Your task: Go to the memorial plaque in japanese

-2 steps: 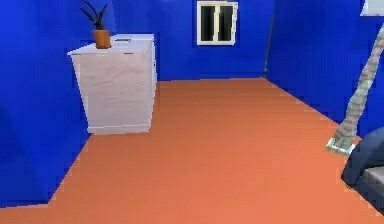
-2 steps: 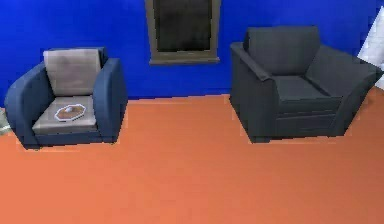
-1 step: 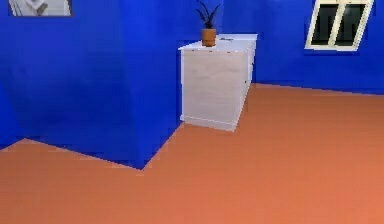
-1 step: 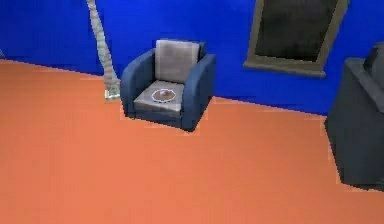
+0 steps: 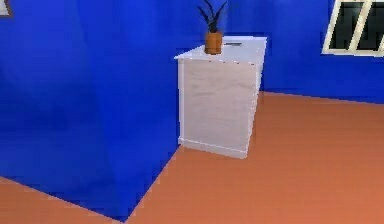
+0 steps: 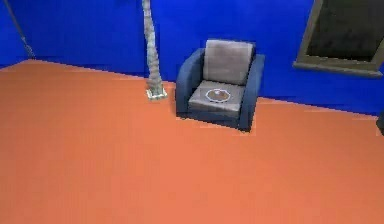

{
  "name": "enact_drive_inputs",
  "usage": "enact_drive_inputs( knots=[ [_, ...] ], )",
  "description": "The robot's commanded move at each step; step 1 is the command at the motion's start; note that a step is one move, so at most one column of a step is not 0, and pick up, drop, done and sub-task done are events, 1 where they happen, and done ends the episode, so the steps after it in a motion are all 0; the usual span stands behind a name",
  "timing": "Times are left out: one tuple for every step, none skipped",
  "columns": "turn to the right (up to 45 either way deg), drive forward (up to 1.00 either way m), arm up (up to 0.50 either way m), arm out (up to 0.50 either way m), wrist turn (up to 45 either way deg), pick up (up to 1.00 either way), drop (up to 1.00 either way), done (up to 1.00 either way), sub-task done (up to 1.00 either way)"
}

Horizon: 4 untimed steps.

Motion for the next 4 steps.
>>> enact_drive_inputs(
  knots=[
    [-45.0, 0.00, 0.00, 0.00, 0.0, 0.00, 0.00, 0.00, 0.00],
    [-24.0, 0.00, 0.00, 0.00, 0.0, 0.00, 0.00, 0.00, 0.00],
    [0.0, 1.00, 0.00, 0.00, 0.0, 0.00, 0.00, 0.00, 0.00],
    [-12.0, 0.00, 0.00, 0.00, 0.0, 0.00, 0.00, 0.00, 0.00]
  ],
)
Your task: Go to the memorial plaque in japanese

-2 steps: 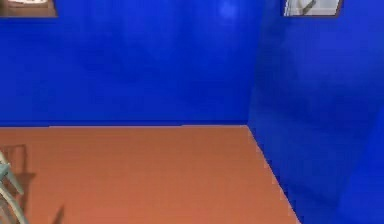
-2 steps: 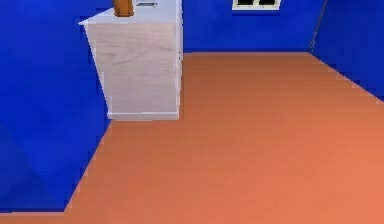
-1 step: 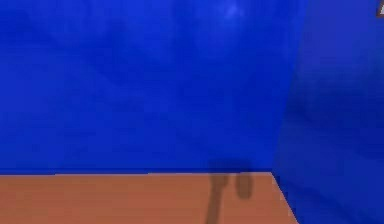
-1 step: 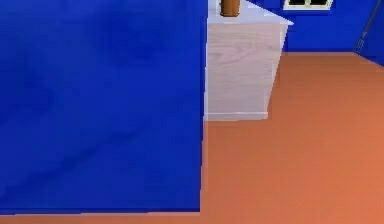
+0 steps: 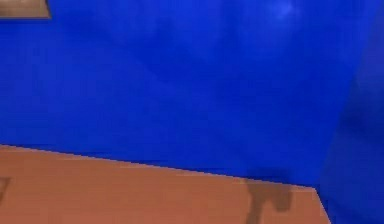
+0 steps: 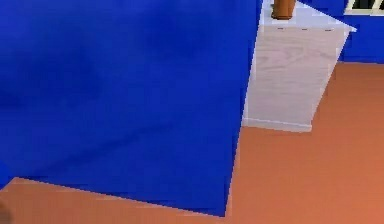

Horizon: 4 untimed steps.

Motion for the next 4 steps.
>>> enact_drive_inputs(
  knots=[
    [0.0, 0.05, 0.00, 0.00, 0.0, 0.00, 0.00, 0.00, 0.00],
    [-42.0, 0.00, 0.00, 0.00, 0.0, 0.00, 0.00, 0.00, 0.00],
    [0.0, 1.00, 0.00, 0.00, 0.0, 0.00, 0.00, 0.00, 0.00],
    [0.0, 0.30, 0.00, 0.00, 0.0, 0.00, 0.00, 0.00, 0.00]
  ],
)
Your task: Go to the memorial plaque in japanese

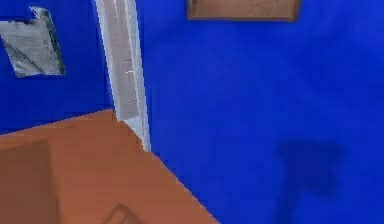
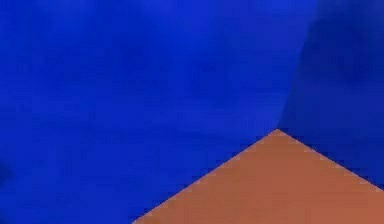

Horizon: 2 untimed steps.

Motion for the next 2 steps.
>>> enact_drive_inputs(
  knots=[
    [-36.0, 0.00, 0.00, 0.00, 0.0, 0.00, 0.00, 0.00, 0.00],
    [0.0, 1.00, 0.00, 0.00, 0.0, 0.00, 0.00, 0.00, 0.00]
  ],
)
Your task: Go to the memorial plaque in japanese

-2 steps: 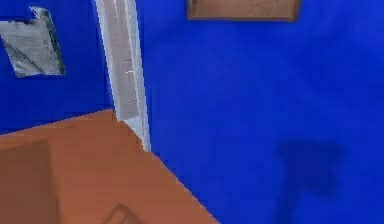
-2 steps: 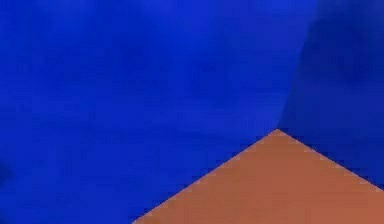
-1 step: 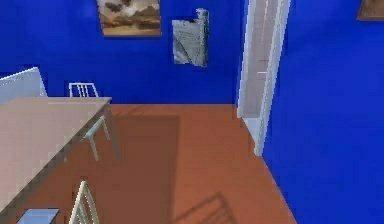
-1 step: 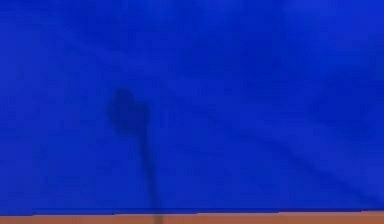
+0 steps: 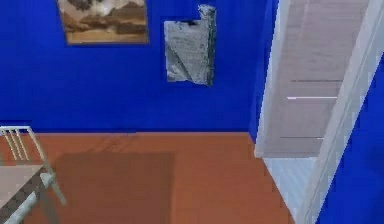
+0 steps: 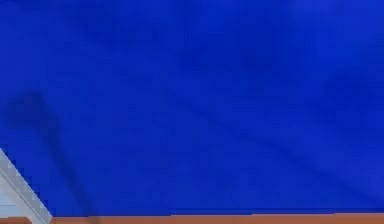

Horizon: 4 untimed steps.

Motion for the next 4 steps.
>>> enact_drive_inputs(
  knots=[
    [-6.0, 0.00, 0.00, 0.00, 0.0, 0.00, 0.00, 0.00, 0.00],
    [0.0, 0.05, 0.00, 0.00, 0.0, 0.00, 0.00, 0.00, 0.00],
    [3.0, 0.00, 0.00, 0.00, 0.0, 0.00, 0.00, 0.00, 0.00],
    [45.0, 0.00, 0.00, 0.00, 0.0, 0.00, 0.00, 0.00, 0.00]
  ],
)
